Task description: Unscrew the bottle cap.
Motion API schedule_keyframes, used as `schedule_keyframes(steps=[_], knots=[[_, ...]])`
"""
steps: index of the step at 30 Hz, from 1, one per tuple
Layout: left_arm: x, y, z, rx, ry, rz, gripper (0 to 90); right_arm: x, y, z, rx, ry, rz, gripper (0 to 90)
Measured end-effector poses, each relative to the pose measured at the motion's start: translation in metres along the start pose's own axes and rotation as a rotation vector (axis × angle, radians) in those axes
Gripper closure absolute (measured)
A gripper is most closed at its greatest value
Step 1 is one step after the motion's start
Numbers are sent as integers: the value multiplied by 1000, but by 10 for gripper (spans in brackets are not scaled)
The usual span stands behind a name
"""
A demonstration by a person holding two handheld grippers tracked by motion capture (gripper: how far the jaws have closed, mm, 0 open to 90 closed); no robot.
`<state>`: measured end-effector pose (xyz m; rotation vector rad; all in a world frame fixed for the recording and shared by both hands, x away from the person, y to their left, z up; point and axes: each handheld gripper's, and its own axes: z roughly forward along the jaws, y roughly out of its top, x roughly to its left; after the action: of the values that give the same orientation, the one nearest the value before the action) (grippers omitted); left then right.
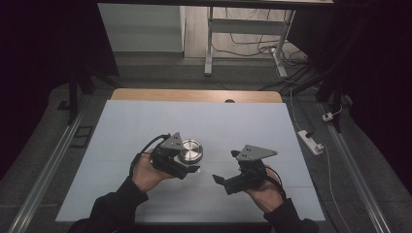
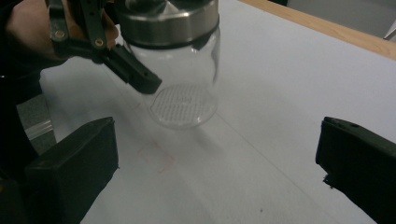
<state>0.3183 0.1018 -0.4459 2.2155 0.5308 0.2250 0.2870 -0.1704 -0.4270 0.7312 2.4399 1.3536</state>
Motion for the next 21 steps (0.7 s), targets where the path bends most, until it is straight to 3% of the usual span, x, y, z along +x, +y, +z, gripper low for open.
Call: schedule_keyframes(steps=[13, 21], knots=[[-6, 3, 3, 2, -10, 14, 158, 10, 40, 23, -25, 10, -1, 0], [-8, 3, 6, 23, -8, 25, 159, 16, 55, 42, -7, 21, -25, 25]])
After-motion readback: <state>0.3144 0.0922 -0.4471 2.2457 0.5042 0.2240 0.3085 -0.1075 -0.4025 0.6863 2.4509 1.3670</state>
